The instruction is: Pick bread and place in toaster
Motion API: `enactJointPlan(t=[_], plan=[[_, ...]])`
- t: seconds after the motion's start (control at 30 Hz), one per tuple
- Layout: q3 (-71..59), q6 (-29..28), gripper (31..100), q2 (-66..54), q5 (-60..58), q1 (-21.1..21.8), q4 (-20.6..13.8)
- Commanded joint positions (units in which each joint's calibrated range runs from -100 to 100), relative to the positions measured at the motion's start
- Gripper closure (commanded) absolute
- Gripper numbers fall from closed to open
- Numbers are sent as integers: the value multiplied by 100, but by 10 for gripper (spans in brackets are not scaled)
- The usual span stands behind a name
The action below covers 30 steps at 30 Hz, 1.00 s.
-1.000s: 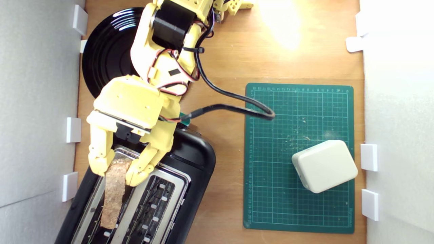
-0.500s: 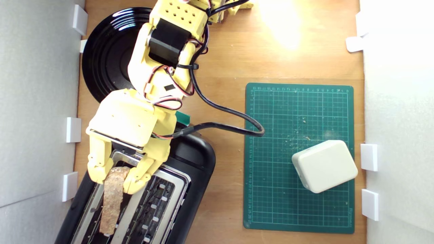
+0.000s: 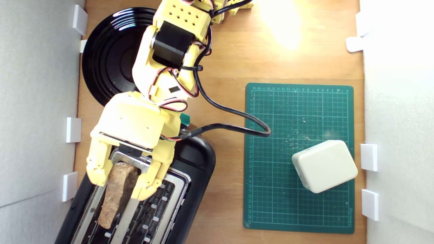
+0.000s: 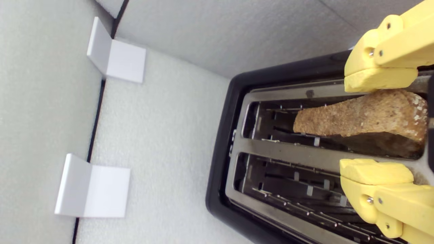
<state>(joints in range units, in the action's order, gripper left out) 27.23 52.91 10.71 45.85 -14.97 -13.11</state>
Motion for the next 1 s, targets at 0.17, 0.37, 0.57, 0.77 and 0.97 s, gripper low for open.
enactJointPlan(t=[0.17,0.37,0.57,0.77,0.97], plan=[[32,147,504,-1104,40,143,78],[32,309,505,-2011,31,54,449],[-40,-47,505,-2851,65,151,1247],[-167,-1187,508,-3242,65,1005,1528],[-295,-3018,512,-3367,65,1988,631]])
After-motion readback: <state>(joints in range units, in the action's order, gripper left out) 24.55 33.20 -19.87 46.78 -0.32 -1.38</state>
